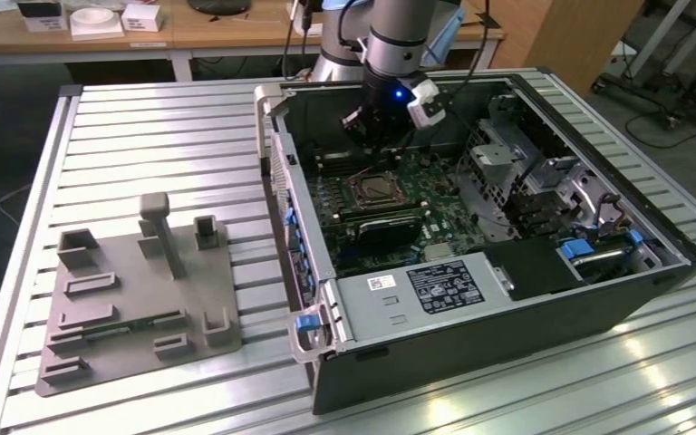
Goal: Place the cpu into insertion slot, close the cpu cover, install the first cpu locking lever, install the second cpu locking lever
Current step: 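Install the first cpu locking lever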
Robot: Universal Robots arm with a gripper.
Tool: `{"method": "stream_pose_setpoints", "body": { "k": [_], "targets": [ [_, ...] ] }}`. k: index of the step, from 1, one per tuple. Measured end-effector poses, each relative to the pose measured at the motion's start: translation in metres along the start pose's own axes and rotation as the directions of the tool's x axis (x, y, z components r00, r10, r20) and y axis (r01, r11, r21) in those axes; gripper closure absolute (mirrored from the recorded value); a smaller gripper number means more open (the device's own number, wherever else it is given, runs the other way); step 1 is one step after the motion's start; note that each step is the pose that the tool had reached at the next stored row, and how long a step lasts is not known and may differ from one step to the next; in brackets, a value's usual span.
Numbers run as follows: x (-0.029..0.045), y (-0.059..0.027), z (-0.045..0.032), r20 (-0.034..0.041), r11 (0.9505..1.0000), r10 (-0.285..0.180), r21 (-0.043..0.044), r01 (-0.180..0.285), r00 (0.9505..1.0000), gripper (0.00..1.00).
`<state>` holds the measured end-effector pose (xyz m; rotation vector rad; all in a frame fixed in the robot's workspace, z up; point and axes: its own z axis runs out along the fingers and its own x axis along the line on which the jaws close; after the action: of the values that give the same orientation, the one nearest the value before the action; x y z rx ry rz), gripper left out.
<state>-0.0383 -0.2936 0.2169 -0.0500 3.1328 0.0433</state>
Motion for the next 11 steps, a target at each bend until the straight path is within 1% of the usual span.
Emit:
{"method": "stream_pose_setpoints", "body": {
  "k": [11],
  "targets": [
    [-0.0099,0.0004,0.0078,0.0000,1.0000,0.000,0.0016,0.000,1.0000,0.90]
  ]
}}
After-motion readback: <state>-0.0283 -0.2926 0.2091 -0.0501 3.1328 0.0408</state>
